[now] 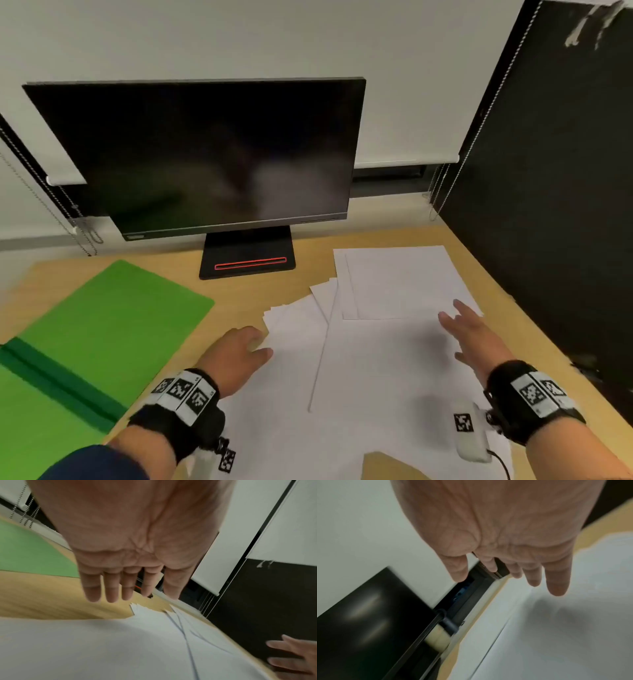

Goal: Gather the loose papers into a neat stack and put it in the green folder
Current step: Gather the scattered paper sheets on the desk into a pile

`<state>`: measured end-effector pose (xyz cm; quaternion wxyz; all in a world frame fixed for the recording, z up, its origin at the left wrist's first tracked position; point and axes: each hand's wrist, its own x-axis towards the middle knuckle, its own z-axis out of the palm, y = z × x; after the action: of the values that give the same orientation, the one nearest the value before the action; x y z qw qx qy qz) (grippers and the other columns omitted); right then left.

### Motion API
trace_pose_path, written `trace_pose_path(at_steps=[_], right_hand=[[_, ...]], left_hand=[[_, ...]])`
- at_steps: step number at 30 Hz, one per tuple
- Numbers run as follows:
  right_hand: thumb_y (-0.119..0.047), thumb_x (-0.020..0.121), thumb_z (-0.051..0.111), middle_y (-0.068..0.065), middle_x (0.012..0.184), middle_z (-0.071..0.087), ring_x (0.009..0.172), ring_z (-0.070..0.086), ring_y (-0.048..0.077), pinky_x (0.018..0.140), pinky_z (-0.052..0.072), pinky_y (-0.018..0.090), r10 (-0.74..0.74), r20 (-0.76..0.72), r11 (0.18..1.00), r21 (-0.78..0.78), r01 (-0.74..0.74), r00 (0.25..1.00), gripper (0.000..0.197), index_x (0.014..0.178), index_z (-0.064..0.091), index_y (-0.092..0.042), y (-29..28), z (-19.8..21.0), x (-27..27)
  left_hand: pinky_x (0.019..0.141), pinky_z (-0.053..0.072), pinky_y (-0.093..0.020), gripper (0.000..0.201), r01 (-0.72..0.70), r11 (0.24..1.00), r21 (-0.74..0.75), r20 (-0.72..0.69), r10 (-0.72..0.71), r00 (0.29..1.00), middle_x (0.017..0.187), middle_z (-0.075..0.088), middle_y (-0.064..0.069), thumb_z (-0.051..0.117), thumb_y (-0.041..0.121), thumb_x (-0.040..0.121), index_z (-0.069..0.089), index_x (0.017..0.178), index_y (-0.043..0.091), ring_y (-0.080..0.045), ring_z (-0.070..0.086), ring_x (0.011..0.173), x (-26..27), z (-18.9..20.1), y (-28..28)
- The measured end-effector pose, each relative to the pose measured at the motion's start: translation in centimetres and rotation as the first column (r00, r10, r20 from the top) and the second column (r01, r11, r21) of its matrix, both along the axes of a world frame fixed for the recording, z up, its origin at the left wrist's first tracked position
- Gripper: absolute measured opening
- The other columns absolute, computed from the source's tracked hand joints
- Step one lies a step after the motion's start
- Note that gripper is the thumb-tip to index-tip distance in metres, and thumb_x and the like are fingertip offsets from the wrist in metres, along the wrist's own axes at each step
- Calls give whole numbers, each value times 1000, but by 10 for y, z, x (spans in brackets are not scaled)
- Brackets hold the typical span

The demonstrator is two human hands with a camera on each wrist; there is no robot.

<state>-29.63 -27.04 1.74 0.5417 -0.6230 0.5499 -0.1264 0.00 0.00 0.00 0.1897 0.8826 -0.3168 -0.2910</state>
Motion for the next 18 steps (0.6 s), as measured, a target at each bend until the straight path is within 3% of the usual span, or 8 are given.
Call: trace_pose_path(at_steps=[2, 4, 6, 10, 13, 18], right_hand=[[-43, 97, 60, 10, 164, 32, 145, 39, 34, 115, 37, 51, -101, 31, 995, 28, 101, 994, 70, 158, 27, -33, -16, -7, -1], [-45, 95, 62, 12, 163, 34, 143, 42, 33, 113, 40, 52, -48, -35, 999, 17, 48, 998, 74, 158, 26, -31, -26, -19, -1], [-48, 93, 63, 12, 161, 36, 142, 43, 33, 116, 37, 52, 0, -102, 1000, 3, 0, 995, 78, 159, 26, -29, -28, -34, -2], [-51, 91, 64, 13, 155, 44, 138, 47, 34, 115, 37, 50, 60, -248, 991, -103, -88, 967, 75, 155, 33, -27, -32, -55, -3], [-56, 89, 62, 13, 153, 46, 137, 45, 36, 115, 36, 54, 111, -320, 977, -137, -162, 941, 75, 154, 36, -29, -32, -63, -6], [-40, 96, 61, 12, 153, 46, 137, 47, 31, 116, 38, 49, 139, -220, 981, -105, -165, 966, 64, 154, 39, -24, -38, -57, -13]], left_hand=[[103, 44, -38, 75, -10, 973, 229, 101, -14, 995, 140, 48, -8, 63, 60, 83, 43, 143, 20, -29, 50, 127, 2, -5, -10], [104, 44, -44, 92, -14, 902, 431, 154, -58, 986, 141, 43, -9, 68, 64, 73, 32, 146, 21, -34, 44, 131, 1, -8, -13], [103, 45, -45, 102, -21, 857, 515, 176, -81, 981, 140, 44, -8, 73, 63, 68, 26, 146, 19, -33, 44, 130, 0, -16, -15], [100, 46, -36, 97, 7, 853, 523, 145, -97, 985, 134, 59, -3, 75, 59, 70, 29, 144, 16, -27, 58, 122, 5, -27, -17], [109, 41, -34, 95, 60, 878, 476, 158, -152, 976, 151, 48, 2, 73, 58, 72, 33, 153, 29, -22, 50, 135, 3, -26, -15], [109, 39, -30, 75, 118, 894, 432, 104, -180, 978, 151, 49, 2, 67, 37, 83, 39, 151, 24, -20, 49, 134, 8, -23, 0]])
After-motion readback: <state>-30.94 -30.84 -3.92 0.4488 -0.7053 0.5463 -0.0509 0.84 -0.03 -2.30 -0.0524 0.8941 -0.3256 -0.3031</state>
